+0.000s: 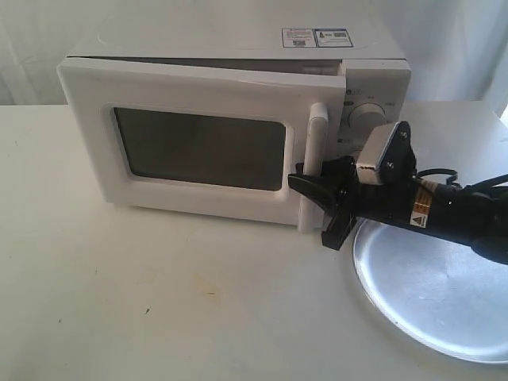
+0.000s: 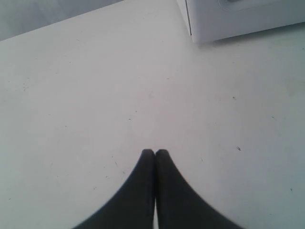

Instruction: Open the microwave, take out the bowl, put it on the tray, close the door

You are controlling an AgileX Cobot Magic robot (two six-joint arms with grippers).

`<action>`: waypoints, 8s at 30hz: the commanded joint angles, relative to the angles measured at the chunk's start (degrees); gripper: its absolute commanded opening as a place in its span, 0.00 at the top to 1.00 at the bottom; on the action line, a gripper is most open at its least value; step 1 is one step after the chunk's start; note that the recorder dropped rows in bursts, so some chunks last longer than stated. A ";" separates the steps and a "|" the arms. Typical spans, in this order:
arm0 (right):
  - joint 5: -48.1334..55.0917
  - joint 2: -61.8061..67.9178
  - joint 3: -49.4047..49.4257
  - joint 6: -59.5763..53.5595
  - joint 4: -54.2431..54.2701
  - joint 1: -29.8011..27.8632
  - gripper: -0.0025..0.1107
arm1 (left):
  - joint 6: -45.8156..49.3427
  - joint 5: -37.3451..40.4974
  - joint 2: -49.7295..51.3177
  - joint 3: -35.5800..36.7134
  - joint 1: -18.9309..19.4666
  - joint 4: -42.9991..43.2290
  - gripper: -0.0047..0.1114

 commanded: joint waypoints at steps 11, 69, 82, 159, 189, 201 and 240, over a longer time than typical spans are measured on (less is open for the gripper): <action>-0.89 -7.51 -0.18 22.45 -11.30 -4.92 0.41 | -0.27 0.01 -0.19 0.12 -0.23 -0.22 0.96; 12.29 -13.19 -2.99 10.24 -9.05 8.37 0.98 | -0.27 0.01 -0.19 0.12 -0.23 -0.22 0.96; 10.17 -23.05 -3.63 30.08 -39.52 12.81 0.98 | -0.27 0.01 -0.19 0.12 -0.23 -0.22 0.96; 36.52 11.55 -39.11 -20.50 30.08 28.42 0.46 | -0.27 0.01 -0.19 0.12 -0.23 -0.22 0.96; 88.74 3.12 -40.39 -23.29 31.88 36.49 0.98 | -0.27 0.01 -0.19 0.12 -0.23 -0.22 0.96; 121.53 -8.52 -15.56 6.59 19.57 42.34 0.98 | -0.27 0.01 -0.19 0.12 -0.23 -0.22 0.96; 96.67 -14.13 -17.95 55.12 -39.52 48.35 0.94 | -0.27 0.01 -0.19 0.12 -0.23 -0.22 0.96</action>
